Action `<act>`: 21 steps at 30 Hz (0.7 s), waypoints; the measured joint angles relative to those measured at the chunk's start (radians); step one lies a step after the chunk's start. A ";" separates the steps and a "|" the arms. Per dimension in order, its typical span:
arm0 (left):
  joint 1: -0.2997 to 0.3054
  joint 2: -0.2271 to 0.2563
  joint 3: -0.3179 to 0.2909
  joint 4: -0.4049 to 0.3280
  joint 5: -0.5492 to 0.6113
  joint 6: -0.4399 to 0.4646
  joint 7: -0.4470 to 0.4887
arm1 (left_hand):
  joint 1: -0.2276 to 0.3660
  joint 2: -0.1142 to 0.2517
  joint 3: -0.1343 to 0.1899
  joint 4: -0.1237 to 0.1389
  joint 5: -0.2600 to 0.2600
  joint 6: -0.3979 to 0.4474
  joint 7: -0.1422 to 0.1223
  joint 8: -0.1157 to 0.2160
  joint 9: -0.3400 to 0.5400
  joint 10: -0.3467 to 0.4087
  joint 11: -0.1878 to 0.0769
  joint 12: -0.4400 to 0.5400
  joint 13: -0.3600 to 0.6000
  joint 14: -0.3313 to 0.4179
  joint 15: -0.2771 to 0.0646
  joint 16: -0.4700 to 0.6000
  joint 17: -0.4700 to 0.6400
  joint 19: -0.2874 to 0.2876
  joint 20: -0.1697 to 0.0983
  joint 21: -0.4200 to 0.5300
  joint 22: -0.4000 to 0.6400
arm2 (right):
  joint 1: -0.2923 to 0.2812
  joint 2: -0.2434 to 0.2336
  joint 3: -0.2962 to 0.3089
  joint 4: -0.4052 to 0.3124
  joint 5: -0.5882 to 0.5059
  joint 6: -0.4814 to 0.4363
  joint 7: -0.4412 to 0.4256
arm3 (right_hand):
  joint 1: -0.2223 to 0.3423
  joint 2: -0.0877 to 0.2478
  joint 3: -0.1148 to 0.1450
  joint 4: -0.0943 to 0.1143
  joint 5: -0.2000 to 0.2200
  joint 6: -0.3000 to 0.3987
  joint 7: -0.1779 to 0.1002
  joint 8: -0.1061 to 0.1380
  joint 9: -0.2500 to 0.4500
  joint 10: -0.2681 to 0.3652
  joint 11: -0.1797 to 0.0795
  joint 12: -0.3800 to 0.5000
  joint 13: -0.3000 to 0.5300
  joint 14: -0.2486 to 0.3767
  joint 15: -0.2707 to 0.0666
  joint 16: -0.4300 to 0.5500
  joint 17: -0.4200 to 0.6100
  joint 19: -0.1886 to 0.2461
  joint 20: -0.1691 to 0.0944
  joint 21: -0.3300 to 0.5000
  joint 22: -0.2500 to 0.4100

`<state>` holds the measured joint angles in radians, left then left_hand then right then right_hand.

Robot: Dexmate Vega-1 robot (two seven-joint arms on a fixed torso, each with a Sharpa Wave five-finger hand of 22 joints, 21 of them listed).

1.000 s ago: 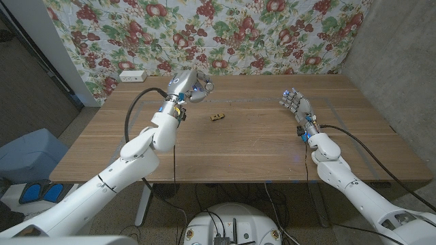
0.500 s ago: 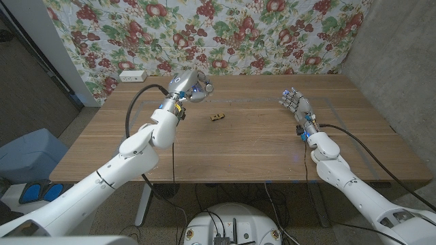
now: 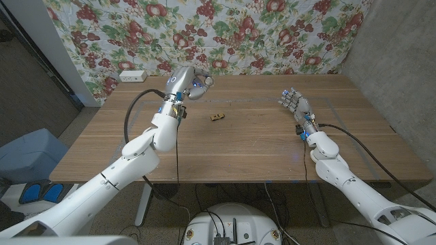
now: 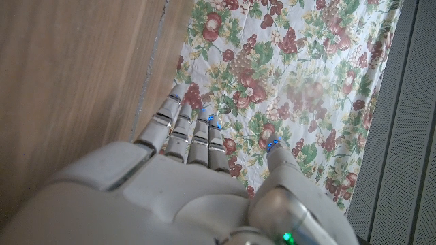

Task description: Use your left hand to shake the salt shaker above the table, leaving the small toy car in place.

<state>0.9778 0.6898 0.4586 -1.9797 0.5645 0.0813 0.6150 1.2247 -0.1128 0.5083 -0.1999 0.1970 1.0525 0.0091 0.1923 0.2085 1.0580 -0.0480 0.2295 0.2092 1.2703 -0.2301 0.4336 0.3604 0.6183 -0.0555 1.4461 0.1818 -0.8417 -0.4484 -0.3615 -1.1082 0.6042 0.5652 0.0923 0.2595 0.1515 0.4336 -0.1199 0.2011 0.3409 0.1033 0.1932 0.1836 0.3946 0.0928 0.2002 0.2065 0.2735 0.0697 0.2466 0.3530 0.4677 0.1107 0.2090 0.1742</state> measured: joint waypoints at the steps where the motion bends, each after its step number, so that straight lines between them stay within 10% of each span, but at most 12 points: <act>1: 0.001 -0.006 -0.002 0.013 -0.001 -0.028 0.032 | 0.000 0.000 0.000 0.000 0.000 0.000 0.000 0.000 0.000 0.000 0.000 0.000 0.000 0.000 0.000 0.000 0.000 0.000 0.000 0.000 0.000 | 0.001 0.000 0.000 0.000 0.000 0.001 0.000 | 0.000 0.000 0.000 0.000 0.000 0.000 0.000 0.000 0.000 0.000 0.000 0.000 0.000 0.000 0.000 0.000 0.000 0.000 0.000 0.000 0.000; 21: 0.031 -0.032 -0.025 0.008 0.006 -0.034 0.052 | 0.001 -0.001 0.000 0.000 0.003 0.000 0.000 0.000 0.000 0.000 0.000 -0.001 0.000 0.002 0.002 -0.005 0.002 0.000 0.000 0.000 0.000 | -0.003 -0.010 -0.002 -0.014 0.000 -0.008 -0.001 | 0.000 0.000 0.000 0.000 0.000 0.000 0.000 0.000 0.000 0.000 0.000 0.000 0.000 0.000 0.000 0.000 0.000 0.000 0.000 0.000 0.000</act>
<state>1.0093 0.6578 0.4340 -1.9714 0.5704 0.0475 0.6670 1.2262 -0.1143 0.5081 -0.1998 0.2004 1.0523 0.0093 0.1928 0.2085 1.0580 -0.0480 0.2286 0.2091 1.2719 -0.2282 0.4287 0.3622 0.6183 -0.0555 1.4460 0.1818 -0.8452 -0.4584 -0.3634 -1.1223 0.6043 0.5576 0.0917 0.2595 0.1515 0.4336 -0.1199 0.2011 0.3408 0.1033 0.1932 0.1837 0.3946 0.0928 0.2003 0.2065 0.2735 0.0697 0.2466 0.3530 0.4677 0.1107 0.2090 0.1742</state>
